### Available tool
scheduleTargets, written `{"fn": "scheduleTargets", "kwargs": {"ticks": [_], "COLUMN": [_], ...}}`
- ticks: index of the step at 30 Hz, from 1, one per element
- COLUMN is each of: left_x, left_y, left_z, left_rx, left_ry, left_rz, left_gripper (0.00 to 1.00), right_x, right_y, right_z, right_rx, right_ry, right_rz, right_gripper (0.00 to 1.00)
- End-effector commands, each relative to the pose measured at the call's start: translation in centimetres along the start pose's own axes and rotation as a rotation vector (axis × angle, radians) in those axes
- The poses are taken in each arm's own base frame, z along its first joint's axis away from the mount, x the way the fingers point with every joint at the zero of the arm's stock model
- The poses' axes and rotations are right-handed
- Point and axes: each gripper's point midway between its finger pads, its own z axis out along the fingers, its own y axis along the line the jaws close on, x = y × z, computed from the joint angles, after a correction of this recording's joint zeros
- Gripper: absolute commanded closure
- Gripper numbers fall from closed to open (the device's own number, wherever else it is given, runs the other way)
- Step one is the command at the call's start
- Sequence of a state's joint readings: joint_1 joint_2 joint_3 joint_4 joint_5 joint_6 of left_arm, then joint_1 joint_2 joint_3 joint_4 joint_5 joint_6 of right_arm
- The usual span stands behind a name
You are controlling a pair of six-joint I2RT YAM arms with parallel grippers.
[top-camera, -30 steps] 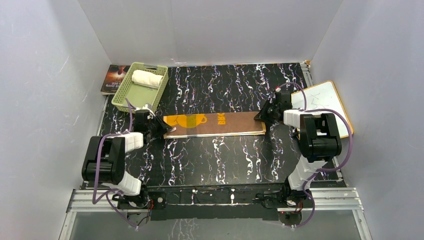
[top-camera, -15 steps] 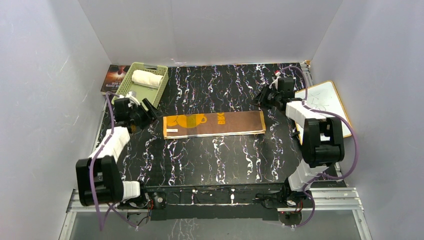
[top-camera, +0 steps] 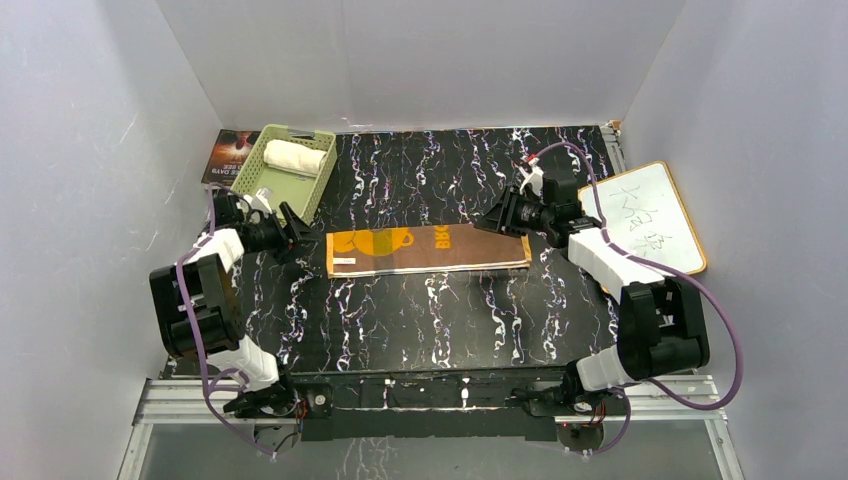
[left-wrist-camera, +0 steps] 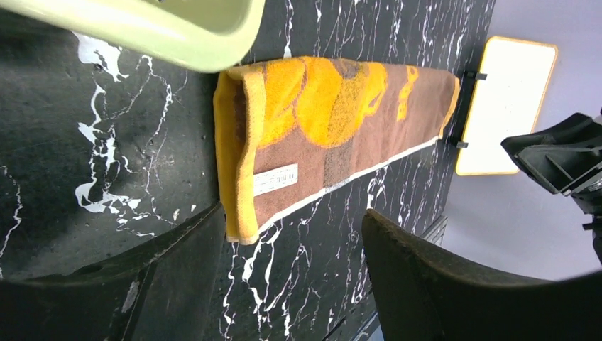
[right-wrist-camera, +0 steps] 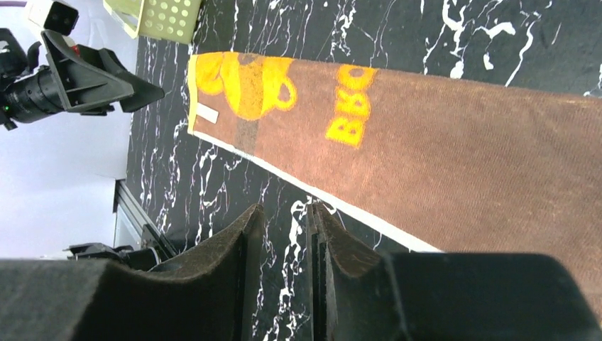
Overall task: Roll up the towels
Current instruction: Fold the towel at the center of the board.
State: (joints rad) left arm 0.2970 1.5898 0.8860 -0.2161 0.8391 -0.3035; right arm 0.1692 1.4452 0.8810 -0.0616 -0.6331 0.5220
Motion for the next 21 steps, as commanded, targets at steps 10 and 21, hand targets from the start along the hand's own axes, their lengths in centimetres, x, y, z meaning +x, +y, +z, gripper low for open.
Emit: {"fn": "scheduleTargets", "kwargs": {"ticks": [10,21], "left_x": [4.6,8.2], "left_y": [4.2,5.7], "left_z": [2.7,5.0], "left_rx": [0.007,-0.027], "left_ry": [0.174,0.314], "left_rz": [-0.028,-0.075], "left_gripper": [0.36,0.39], "right_x": [0.9,2.1], "right_y": [4.1,4.5], "right_z": [-3.1,-4.0], "right_rx": [-0.170,-0.192], "right_ry": [-0.047,-0.042], "right_rz": [-0.099,-0.123], "right_gripper": [0.73,0.73]}}
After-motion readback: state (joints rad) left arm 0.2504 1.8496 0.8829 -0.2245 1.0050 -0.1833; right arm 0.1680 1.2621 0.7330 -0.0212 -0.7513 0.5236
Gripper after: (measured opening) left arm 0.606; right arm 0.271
